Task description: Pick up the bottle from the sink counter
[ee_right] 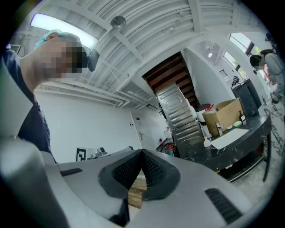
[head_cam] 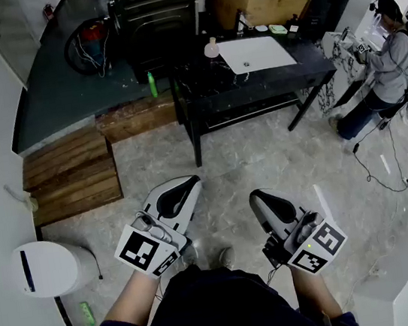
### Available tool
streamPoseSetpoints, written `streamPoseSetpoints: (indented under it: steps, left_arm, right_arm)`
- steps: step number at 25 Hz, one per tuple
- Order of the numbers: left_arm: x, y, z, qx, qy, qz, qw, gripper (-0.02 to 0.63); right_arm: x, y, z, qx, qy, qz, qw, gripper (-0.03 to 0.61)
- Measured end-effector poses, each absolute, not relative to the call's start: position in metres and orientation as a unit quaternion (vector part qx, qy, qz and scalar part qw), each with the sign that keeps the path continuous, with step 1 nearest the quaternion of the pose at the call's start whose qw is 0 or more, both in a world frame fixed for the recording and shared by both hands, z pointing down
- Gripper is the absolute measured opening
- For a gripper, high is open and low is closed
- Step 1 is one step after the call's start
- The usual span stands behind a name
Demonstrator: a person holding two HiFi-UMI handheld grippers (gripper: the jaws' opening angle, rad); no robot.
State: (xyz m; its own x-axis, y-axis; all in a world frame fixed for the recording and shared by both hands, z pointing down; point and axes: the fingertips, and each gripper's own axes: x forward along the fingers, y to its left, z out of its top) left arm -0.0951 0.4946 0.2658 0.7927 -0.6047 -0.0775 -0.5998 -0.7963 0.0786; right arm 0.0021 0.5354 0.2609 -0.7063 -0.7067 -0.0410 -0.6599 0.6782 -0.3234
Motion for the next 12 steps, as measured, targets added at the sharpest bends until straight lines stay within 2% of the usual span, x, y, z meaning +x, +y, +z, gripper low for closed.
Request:
streamPoseSetpoints:
  steps: [12]
  left_arm:
    - [-0.080, 0.496, 0.277, 0.948, -0.316, -0.039, 0.027, 0.008]
  right_arm:
    - [0.013, 0.535, 0.268, -0.369, 0.914, -0.146, 0.085, 0.025]
